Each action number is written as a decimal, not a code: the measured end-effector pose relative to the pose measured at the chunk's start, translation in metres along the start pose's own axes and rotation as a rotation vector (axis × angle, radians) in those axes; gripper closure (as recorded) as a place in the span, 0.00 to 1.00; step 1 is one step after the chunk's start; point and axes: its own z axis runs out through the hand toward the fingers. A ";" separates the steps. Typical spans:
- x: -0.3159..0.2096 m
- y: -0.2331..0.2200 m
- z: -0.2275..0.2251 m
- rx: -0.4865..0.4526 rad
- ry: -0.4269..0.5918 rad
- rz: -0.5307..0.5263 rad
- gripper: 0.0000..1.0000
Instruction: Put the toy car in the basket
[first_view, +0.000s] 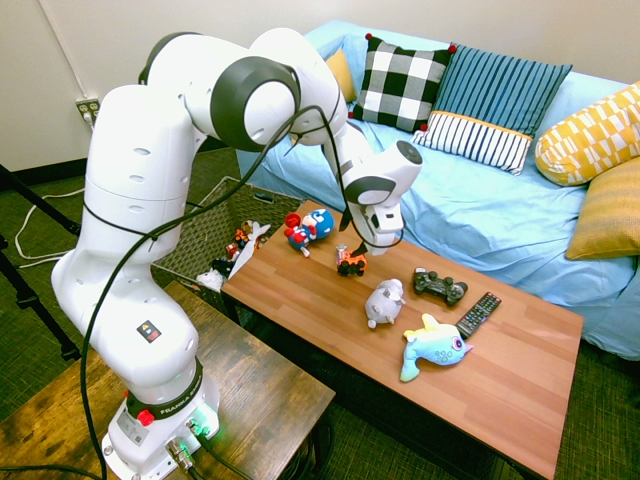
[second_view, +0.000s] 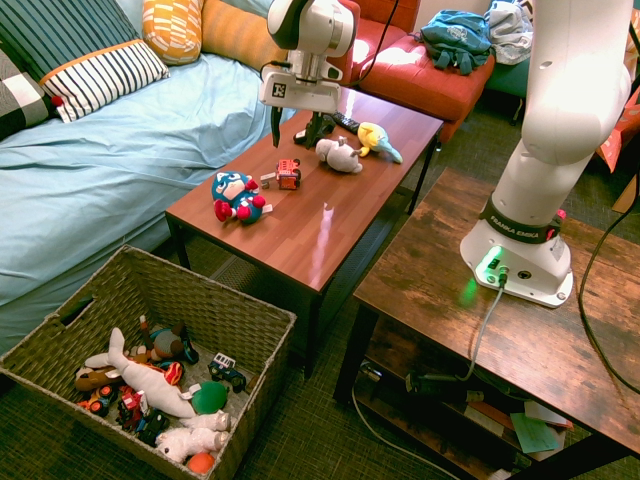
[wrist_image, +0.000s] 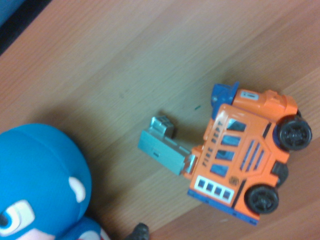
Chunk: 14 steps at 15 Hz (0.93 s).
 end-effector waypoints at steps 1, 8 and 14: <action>0.004 -0.004 0.009 -0.009 -0.001 0.003 0.00; 0.029 -0.023 0.059 -0.052 0.001 0.018 1.00; 0.029 -0.029 0.062 -0.062 0.023 0.015 1.00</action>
